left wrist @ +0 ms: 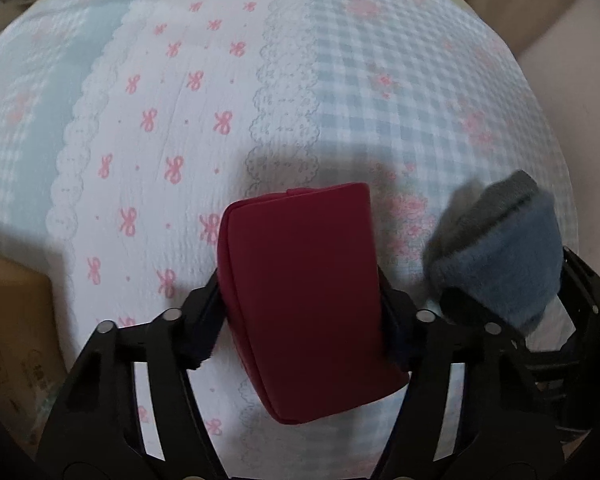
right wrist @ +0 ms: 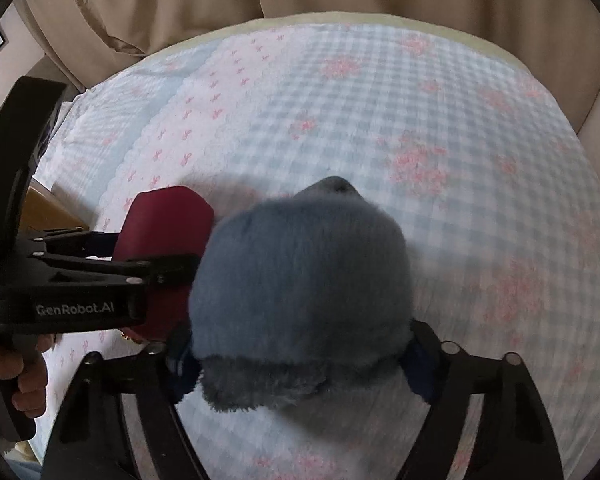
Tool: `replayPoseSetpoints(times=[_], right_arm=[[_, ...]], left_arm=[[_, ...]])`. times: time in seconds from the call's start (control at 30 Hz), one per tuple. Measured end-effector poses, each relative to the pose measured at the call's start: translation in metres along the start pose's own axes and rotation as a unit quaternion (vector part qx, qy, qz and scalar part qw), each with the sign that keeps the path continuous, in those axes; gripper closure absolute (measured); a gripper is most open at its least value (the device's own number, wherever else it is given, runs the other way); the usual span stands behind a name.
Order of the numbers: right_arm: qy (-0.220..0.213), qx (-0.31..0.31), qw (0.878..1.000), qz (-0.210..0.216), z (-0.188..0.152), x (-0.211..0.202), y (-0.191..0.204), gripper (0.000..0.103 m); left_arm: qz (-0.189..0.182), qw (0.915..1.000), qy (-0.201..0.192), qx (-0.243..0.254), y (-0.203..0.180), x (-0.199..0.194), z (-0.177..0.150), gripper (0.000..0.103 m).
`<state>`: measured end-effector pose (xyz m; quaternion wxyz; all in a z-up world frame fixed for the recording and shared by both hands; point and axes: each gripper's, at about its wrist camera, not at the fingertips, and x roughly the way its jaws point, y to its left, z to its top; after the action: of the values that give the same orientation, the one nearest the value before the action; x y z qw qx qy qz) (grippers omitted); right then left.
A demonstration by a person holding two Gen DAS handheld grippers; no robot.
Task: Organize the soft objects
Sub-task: 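Grasp the pink pouch with the left tool while the right tool grasps the grey sock, then carry the pink pouch and grey sock into the box and open both tools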
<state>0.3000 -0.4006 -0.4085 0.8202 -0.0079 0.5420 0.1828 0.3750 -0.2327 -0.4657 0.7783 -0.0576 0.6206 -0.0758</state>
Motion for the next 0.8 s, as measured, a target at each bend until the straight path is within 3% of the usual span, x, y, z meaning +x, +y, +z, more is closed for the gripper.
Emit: replayPoseSetpoints(times=[0.13,0.23,0.47,0.8], right_arm=[[-0.004,0.011,1.0,-0.006,0.002,-0.004,0.0,0.046],[-0.01,0.02,1.0,-0.009,0.003,-0.01,0.0,0.051],[-0.028,0.037,0.999,-0.022,0.011,-0.038,0.009,0.052],[-0.074,0.038,0.996,-0.036,0.023,-0.135,0.048,0.052]], left_arm=[[-0.007,1.0,-0.005,-0.003,0.001,-0.005,0.003,0.054],[-0.01,0.9999,-0.011,-0.004,0.002,-0.013,0.005,0.057],[-0.014,0.9995,-0.028,0.0,0.002,-0.045,0.005,0.058],[-0.027,0.9968,-0.075,0.004,-0.003,-0.146,-0.008,0.058]])
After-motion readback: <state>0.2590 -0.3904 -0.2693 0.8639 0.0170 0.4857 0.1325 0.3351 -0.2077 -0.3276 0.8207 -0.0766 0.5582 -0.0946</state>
